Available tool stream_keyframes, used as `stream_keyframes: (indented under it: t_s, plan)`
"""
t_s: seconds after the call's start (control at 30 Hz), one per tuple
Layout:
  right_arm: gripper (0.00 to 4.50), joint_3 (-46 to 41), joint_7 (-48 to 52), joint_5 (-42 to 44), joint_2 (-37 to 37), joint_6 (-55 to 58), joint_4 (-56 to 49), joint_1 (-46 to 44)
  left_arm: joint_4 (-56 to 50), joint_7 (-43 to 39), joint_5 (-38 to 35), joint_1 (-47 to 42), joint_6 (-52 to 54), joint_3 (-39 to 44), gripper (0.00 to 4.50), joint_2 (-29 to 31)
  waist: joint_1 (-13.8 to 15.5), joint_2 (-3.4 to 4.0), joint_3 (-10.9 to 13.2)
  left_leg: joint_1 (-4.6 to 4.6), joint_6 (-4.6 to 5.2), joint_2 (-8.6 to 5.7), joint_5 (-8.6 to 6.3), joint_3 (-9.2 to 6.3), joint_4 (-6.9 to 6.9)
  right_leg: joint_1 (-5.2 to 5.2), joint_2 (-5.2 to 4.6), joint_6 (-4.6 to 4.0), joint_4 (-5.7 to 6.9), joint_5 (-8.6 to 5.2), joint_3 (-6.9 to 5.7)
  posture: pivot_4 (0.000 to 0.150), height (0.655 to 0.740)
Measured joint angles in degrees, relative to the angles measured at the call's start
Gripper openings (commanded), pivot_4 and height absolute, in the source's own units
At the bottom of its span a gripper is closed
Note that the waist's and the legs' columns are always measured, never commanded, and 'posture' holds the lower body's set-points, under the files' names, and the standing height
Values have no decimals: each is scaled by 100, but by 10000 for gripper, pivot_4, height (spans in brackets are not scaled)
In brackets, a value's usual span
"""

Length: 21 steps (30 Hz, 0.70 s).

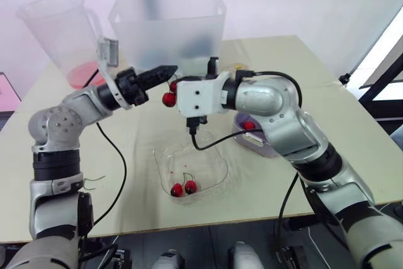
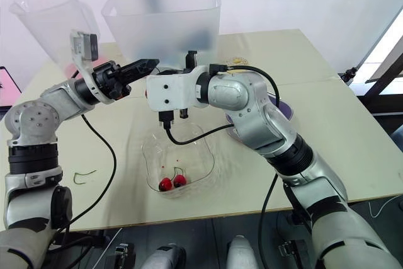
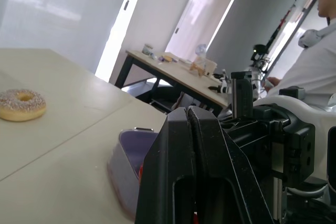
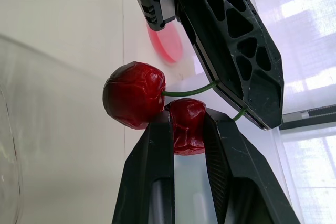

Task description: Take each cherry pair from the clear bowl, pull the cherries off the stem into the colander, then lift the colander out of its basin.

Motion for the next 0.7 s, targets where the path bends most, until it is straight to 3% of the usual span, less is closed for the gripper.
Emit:
stream_keyframes:
  t_s: [0.23,0.37,0.53,0.7]
  plan:
    - [44646,-146,393,265,-301,227,-211,387,-3,-63,81,2,-6,-18,0,85,13,-1,0,-1,0,-1,0,2,1,5,-1,0,-1,0,0,1500,7400]
    - [44646,-773,788,1013,-423,1134,-464,761,10,-135,81,8,2,-16,0,163,8,-1,-1,-1,0,0,0,1,1,5,0,0,0,0,-2,1500,7400]
    - [44646,-2411,656,2677,569,2356,-345,882,-27,-656,59,18,148,-134,0,424,-12,0,0,1,0,8,0,-2,-2,4,3,0,8,0,0,1500,7400]
    - [44646,-3205,1335,4425,115,3567,-28,813,-120,-1376,-21,93,411,-278,0,786,24,-1,0,0,1,2,0,-12,4,20,-10,0,-1,1,-2,1500,7400]
